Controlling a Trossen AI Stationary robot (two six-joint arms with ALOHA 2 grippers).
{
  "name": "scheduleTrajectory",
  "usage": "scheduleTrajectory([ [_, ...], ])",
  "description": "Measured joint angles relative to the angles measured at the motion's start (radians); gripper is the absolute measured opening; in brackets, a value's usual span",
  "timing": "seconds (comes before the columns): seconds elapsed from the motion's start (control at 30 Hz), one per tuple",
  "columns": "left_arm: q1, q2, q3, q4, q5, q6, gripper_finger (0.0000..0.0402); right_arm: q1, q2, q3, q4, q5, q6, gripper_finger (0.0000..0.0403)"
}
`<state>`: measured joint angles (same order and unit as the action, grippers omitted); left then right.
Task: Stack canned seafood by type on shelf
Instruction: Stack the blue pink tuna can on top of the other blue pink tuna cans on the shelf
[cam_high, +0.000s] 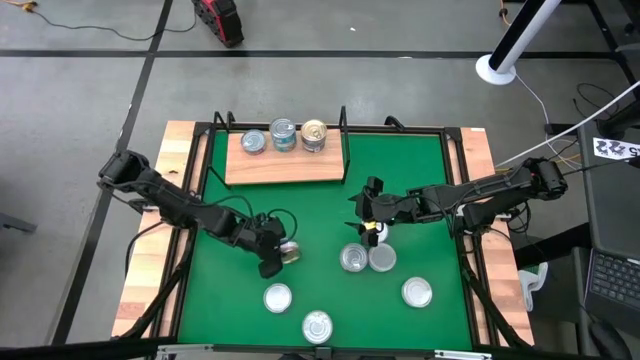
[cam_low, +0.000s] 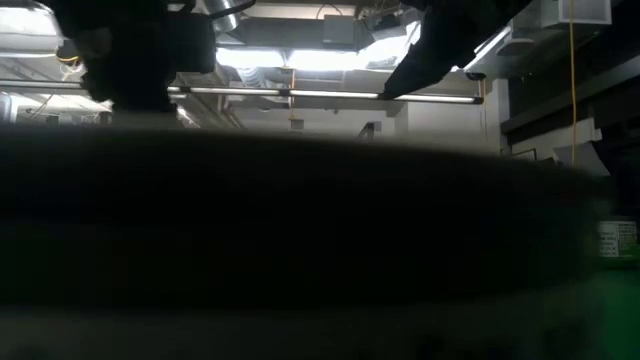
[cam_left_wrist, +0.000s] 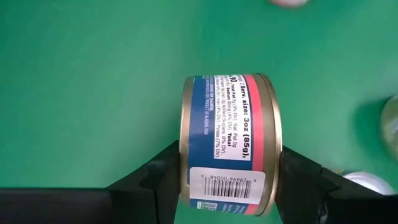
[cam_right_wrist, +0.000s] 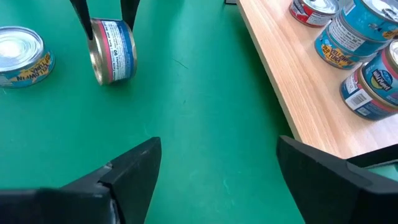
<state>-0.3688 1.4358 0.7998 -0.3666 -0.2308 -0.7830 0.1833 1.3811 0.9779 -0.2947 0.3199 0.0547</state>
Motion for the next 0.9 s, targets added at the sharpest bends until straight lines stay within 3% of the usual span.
scheduleTrajectory([
  [0.47,0.238,-0.042,0.0,0.345,0.197,-0.002,0.0192,0.0,-0.002,0.0,0.0,0.001,-0.049,0.0317],
  [0.9,0.692,-0.153,0.0,0.489,0.449,-0.007,0.0192,0.0,-0.006,0.002,0.002,0.033,-0.143,0.0317],
])
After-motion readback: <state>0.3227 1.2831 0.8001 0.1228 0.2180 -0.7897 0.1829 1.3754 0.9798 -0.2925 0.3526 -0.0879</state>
